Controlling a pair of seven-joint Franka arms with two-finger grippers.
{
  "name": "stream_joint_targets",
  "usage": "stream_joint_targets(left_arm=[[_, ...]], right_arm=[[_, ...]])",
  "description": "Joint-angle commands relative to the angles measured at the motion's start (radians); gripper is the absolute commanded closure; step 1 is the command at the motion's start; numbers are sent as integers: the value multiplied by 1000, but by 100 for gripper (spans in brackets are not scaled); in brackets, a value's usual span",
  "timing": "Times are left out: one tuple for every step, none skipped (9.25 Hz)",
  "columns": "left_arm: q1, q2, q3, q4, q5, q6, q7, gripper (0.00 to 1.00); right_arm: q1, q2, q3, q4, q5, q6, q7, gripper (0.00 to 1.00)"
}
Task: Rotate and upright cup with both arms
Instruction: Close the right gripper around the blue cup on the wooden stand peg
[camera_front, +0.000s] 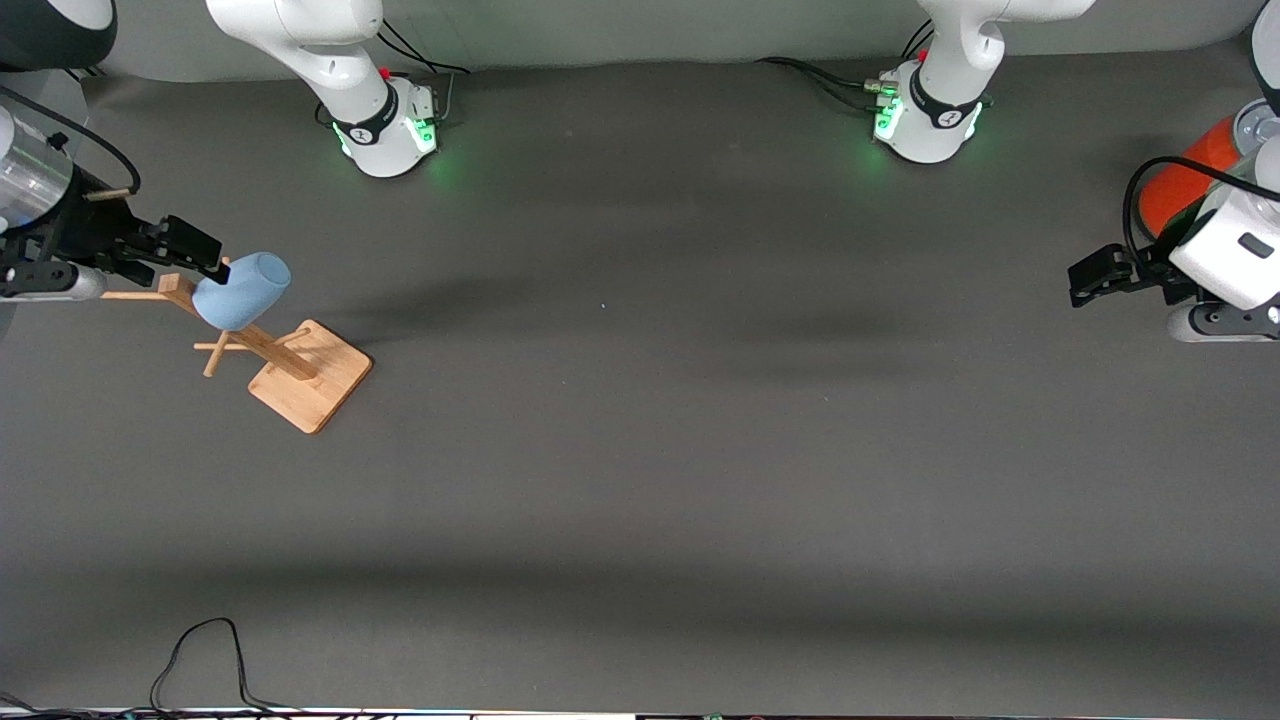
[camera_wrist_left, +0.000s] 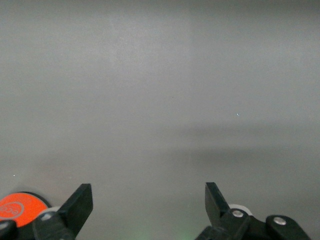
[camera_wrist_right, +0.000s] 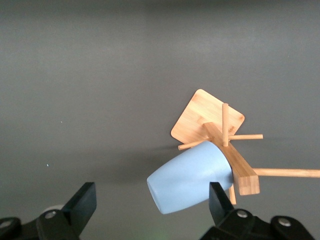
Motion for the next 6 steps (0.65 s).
stream_joint_targets(left_arm=[[-9,-6,6,-9,4,1,11,0],[-9,-6,6,-9,4,1,11,0],[-9,-6,4,-8,4,1,11,0],[-11,-6,4,-7,4,1,11,0],[-9,-6,4,-9,4,0,11,0],[-9,-6,4,-8,4,-5,11,0]], right_arm=[[-10,20,7,48,-7,-43,28,0],[-11,36,0,62,5,-47,44,0],[-11,35,-2,65,24,-63,91,0],[-11,31,-5,62,69,-73,236,0],[-20,38,-29,58,115,-62,412,0],[-22,56,-69,56,143,-57,556,0]])
